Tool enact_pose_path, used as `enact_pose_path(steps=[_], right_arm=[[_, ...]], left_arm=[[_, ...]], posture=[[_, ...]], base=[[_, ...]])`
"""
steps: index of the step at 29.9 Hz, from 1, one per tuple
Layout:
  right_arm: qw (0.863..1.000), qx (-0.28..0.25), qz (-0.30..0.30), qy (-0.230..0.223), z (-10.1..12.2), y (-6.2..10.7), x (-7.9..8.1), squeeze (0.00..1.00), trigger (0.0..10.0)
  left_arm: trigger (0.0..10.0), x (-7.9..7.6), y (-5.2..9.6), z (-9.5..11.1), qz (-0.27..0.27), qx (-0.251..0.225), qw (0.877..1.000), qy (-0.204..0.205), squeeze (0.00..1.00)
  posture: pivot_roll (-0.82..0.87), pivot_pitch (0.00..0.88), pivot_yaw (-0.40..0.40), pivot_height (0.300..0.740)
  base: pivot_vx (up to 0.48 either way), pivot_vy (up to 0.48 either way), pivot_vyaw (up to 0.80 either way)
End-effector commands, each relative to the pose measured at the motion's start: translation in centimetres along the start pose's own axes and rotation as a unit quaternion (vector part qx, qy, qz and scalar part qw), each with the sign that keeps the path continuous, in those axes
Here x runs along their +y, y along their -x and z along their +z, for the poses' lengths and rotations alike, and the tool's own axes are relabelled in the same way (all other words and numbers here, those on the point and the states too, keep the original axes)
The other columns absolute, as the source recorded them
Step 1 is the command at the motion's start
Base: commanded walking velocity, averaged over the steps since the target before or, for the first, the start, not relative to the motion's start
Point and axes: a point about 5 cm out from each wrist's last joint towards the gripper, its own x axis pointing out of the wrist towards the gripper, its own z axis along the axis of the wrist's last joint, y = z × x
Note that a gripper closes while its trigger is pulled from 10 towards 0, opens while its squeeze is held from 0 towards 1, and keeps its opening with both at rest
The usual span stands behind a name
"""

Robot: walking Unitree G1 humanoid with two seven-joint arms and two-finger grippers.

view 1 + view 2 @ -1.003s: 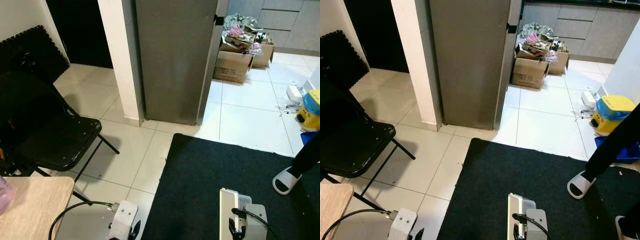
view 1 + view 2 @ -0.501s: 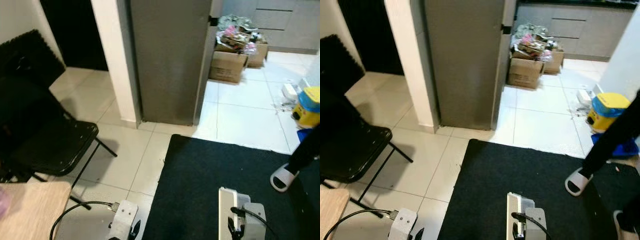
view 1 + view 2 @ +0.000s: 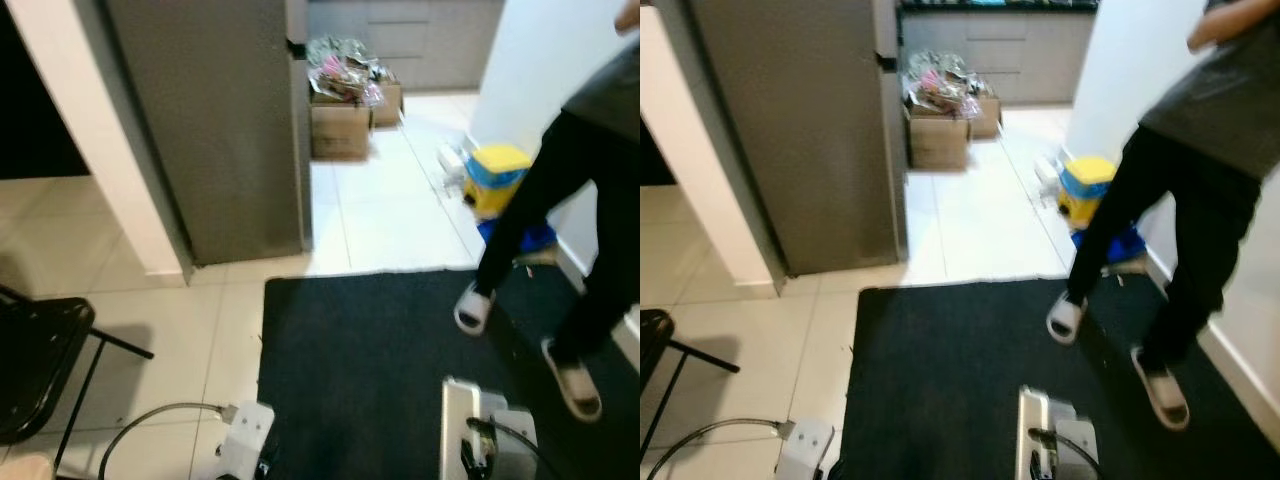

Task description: Restocking fridge

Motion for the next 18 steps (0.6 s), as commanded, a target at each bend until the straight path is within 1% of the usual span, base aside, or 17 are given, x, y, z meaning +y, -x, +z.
enact_pose_path(steps=[1,4,9,12,18], right_arm=[[1.000,-0.013,0.001,0.005,0.55,-0.22,0.12,0.00,10.0],[1.000,-0.014,0.002,0.007,0.58,-0.25,0.15,0.00,10.0],[1.000,-0.015,0.003,0.007,0.61,-0.27,0.24,0.00,10.0],[1.000,-0.015,0.005,0.009,0.62,-0.31,0.37,0.00,10.0],[1.000,-0.015,0.008,0.012,0.60,-0.33,0.47,0.00,10.0]], left_arm=[[10.0,0.11,0.55,-1.17,0.005,0.020,1.000,0.004,0.00],[10.0,0.17,0.52,-1.12,0.007,0.018,1.000,0.005,0.00],[10.0,0.24,0.50,-1.13,0.007,0.017,1.000,0.006,0.00],[10.0,0.30,0.48,-1.12,0.007,0.016,1.000,0.005,0.00],[10.0,0.23,0.57,-1.22,0.008,0.016,1.000,0.002,0.00]], posture=[[-0.07,0.107,0.024,0.736],[-0.07,0.107,0.024,0.736],[-0.07,0.106,0.024,0.736],[-0.07,0.106,0.024,0.736],[-0.07,0.106,0.023,0.736]], base=[[0.000,0.000,0.00],[0.000,0.000,0.00],[0.280,0.000,0.00],[0.369,0.000,0.00],[0.480,0.000,0.00]])
